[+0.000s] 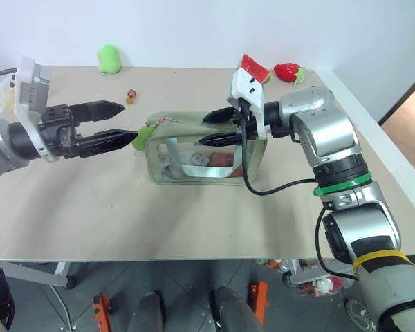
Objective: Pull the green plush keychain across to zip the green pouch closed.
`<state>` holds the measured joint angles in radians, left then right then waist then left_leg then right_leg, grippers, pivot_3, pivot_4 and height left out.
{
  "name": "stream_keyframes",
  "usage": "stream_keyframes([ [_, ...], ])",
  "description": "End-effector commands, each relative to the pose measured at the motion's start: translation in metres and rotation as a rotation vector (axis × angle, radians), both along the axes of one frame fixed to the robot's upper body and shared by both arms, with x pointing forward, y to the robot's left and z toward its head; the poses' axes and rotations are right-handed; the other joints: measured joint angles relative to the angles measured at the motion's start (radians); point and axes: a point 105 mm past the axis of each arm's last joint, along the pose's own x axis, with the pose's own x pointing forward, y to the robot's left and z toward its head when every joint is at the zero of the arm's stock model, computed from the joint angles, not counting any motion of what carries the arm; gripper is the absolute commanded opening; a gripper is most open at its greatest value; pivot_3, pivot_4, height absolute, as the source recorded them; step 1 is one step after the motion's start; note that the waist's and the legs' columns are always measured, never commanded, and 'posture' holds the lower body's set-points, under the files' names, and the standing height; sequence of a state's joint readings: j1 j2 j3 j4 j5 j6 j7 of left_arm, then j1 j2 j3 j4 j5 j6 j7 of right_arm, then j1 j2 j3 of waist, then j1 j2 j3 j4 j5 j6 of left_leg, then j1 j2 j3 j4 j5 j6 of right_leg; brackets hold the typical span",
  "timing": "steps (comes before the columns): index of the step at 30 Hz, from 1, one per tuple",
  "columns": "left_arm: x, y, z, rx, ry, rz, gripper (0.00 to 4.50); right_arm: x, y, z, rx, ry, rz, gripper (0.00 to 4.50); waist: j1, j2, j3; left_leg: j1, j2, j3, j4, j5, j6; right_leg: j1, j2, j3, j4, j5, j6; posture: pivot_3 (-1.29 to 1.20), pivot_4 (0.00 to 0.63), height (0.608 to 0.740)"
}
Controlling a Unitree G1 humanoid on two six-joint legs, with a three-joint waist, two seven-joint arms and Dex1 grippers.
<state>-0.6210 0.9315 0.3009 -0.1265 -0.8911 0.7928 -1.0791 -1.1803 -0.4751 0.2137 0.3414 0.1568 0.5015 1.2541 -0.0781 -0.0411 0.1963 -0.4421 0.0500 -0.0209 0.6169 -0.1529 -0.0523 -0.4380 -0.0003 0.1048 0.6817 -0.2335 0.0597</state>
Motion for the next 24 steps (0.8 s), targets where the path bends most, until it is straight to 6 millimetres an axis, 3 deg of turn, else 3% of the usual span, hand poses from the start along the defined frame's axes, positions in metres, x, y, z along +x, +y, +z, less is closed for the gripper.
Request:
stream_keyframes([
  [1,-0.002,-0.001,0.004,0.047,-0.025,-0.003,4.5,-0.013,-0.014,0.048,0.111,-0.07,0.042,3.41,0.0,0.0,0.0,0.0,0.0,0.0,0.0,0.0,0.0,0.0,0.0,0.0,0.0,0.0,0.0,0.0,0.15,0.74],
  [4,0.0,0.0,0.003,0.05,-0.021,-0.002,4.5,-0.026,-0.033,0.064,0.136,-0.08,0.088,3.41,0.001,0.0,0.0,0.0,0.0,0.0,0.0,0.0,0.0,0.0,0.0,0.0,0.0,0.0,0.0,0.0,0.15,0.74],
  [7,0.001,0.0,0.002,0.051,-0.016,-0.001,4.5,-0.033,-0.056,0.064,0.103,-0.101,0.093,3.41,0.004,0.0,0.0,0.0,0.0,0.0,0.0,0.0,0.0,0.0,0.0,0.0,0.0,-0.001,0.001,0.0,0.15,0.74],
  [14,0.001,0.009,-0.012,0.047,0.025,0.044,4.5,-0.025,-0.116,0.023,-0.035,-0.081,-0.107,3.41,0.002,0.0,0.0,0.0,0.0,0.001,0.0,0.0,0.0,0.0,-0.001,0.001,0.0,-0.002,-0.001,0.0,0.15,0.74],
  [19,0.001,0.016,-0.019,0.024,0.053,0.081,4.5,-0.019,-0.122,0.003,-0.04,-0.047,-0.161,3.41,-0.009,0.001,0.0,0.001,0.0,0.002,0.0,0.0,0.0,-0.001,0.0,0.002,0.0,-0.001,-0.001,0.0,0.15,0.74],
  [24,0.004,0.019,-0.026,-0.002,0.078,0.109,4.5,-0.003,-0.118,-0.004,0.004,-0.04,-0.214,3.41,-0.01,0.0,0.0,0.002,0.0,0.002,0.0,0.0,0.0,0.0,0.0,0.002,0.0,-0.001,-0.001,0.0,0.15,0.74],
])
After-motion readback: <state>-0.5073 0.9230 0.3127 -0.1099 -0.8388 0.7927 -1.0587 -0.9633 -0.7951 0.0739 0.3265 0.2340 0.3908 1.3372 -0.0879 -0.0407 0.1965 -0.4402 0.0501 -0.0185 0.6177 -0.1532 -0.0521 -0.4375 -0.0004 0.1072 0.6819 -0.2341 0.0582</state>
